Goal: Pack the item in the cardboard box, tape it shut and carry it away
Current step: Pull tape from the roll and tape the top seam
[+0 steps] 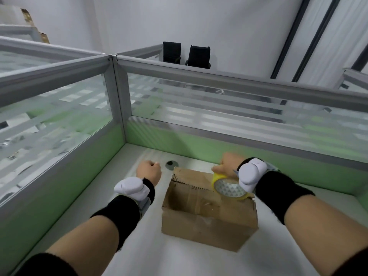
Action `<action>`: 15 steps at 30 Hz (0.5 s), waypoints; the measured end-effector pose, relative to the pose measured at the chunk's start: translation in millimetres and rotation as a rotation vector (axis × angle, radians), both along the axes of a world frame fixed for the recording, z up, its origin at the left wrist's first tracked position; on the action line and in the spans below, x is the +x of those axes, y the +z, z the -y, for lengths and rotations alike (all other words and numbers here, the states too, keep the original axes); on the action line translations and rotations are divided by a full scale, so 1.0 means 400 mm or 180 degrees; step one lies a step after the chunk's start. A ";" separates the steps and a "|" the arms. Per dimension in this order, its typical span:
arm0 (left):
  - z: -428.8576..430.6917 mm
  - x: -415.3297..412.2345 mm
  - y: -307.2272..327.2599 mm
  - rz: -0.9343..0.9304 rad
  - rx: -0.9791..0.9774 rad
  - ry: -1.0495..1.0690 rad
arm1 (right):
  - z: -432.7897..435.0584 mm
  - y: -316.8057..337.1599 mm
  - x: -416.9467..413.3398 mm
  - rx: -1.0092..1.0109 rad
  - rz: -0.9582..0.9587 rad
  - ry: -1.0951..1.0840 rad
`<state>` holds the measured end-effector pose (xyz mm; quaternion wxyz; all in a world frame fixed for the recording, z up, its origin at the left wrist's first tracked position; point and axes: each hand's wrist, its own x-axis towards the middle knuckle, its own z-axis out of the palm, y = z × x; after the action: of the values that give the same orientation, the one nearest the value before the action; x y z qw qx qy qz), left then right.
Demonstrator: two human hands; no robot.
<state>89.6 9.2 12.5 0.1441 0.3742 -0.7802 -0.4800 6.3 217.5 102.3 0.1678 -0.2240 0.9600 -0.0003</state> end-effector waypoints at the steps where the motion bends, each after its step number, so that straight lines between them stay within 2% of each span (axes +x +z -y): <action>1: 0.004 0.005 -0.008 0.0036 0.0029 0.0006 | 0.007 -0.008 -0.001 0.0061 0.0017 0.0015; 15: 0.033 0.006 -0.114 0.0218 0.0273 -0.0072 | 0.064 -0.044 0.001 0.0380 0.0097 0.0018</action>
<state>91.9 -3.8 -33.1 0.0957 0.3873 -0.7676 -0.5015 6.8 192.0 84.7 0.1955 -0.2163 0.9550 0.0540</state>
